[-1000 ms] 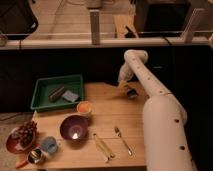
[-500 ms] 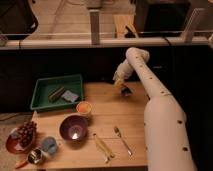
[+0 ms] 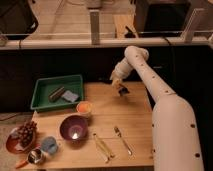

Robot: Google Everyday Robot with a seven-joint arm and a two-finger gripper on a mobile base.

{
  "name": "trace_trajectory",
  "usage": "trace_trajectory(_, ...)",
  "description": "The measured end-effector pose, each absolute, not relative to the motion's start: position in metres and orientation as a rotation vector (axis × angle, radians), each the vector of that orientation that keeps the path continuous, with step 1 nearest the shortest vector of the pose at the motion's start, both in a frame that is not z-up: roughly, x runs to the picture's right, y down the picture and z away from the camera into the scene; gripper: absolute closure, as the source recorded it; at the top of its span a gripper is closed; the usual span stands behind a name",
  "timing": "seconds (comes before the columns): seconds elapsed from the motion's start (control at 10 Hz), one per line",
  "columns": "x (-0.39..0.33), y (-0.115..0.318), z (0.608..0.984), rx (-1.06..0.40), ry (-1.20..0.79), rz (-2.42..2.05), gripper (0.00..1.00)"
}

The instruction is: Wipe purple bowl with brush

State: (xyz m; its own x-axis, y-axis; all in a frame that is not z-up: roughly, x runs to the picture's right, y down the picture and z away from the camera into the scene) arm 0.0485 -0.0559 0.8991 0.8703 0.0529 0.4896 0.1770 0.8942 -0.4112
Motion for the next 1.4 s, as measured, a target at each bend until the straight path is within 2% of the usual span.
trace_trajectory(0.9, 0.009, -0.034, 0.792, -0.365, -0.496, -0.186, 1.0)
trace_trajectory(1.4, -0.038, 0.018, 0.742, -0.351, -0.522, -0.31, 1.0)
